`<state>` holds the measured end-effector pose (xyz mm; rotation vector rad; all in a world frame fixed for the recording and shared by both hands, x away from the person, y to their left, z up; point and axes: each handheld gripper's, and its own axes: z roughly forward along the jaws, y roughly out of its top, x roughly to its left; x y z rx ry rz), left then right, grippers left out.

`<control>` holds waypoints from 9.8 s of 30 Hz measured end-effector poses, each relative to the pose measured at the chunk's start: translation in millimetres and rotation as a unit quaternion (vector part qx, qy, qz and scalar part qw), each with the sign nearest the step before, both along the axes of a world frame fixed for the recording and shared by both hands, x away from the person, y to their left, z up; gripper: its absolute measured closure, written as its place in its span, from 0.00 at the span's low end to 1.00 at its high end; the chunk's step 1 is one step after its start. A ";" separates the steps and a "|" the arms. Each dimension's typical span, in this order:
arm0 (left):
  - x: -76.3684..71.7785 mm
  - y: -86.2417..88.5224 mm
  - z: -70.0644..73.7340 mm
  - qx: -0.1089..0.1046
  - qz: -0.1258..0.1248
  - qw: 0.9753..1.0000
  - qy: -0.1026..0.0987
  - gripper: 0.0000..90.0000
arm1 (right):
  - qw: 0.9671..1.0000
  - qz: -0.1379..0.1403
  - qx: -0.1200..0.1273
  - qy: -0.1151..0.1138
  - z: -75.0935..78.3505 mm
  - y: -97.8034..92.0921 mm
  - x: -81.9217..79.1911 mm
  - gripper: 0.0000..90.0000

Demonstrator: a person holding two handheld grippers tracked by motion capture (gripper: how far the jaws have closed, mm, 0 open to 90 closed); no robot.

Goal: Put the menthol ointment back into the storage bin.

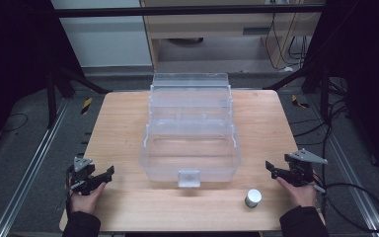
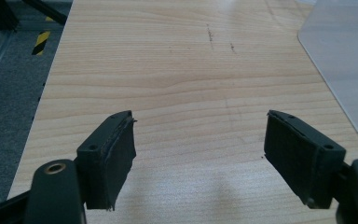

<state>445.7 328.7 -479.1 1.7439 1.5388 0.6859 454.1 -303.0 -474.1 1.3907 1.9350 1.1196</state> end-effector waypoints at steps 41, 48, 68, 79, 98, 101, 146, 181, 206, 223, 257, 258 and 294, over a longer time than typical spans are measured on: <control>4.5 -6.0 -5.5 0.027 -0.025 0.999 0.025 0.26 | 0.942 0.295 -0.142 0.073 91.3 43.5 1.7 0.28; 4.7 -7.2 -5.9 0.031 -0.030 0.999 0.027 0.26 | 0.921 0.335 -0.174 0.096 93.5 55.1 -1.6 0.27; 5.4 -8.8 -6.9 0.033 -0.036 0.998 0.032 0.26 | 0.857 0.416 -0.259 0.157 88.8 81.6 -14.1 0.29; 5.4 -8.7 -6.9 0.033 -0.034 0.998 0.032 0.26 | 0.825 0.445 -0.294 0.185 78.5 91.5 -21.6 0.34; 5.6 -8.8 -7.0 0.037 -0.035 0.998 0.032 0.26 | 0.792 0.464 -0.334 0.213 46.8 104.1 -20.9 0.43; 5.6 -8.7 -6.9 0.037 -0.035 0.998 0.032 0.26 | 0.792 0.466 -0.334 0.212 44.9 104.9 -20.2 0.45; 5.9 -9.9 -7.2 0.039 -0.038 0.998 0.034 0.27 | 0.827 0.417 -0.306 0.222 92.1 109.3 -4.7 0.56; 7.6 -12.3 -8.4 0.037 -0.044 0.998 0.040 0.27 | 0.839 0.413 -0.292 0.203 158.1 136.5 22.6 0.56; 7.7 -10.9 -7.2 0.036 -0.043 0.998 0.035 0.27 | 0.836 0.413 -0.302 0.201 145.9 168.5 64.0 0.56; 7.8 -11.2 -7.1 0.037 -0.043 0.998 0.036 0.27 | 0.829 0.417 -0.306 0.211 107.2 167.0 76.5 0.56; 8.4 -10.6 -7.5 0.037 -0.043 0.998 0.037 0.27 | 0.820 0.423 -0.309 0.230 78.2 162.3 81.3 0.57; 8.4 -10.8 -7.4 0.038 -0.043 0.998 0.037 0.27 | 0.821 0.424 -0.306 0.228 78.6 161.5 80.8 0.58; 6.7 -9.7 -5.5 0.023 -0.051 0.998 0.041 0.39 | 0.986 0.161 -0.038 -0.002 89.2 52.9 16.0 0.21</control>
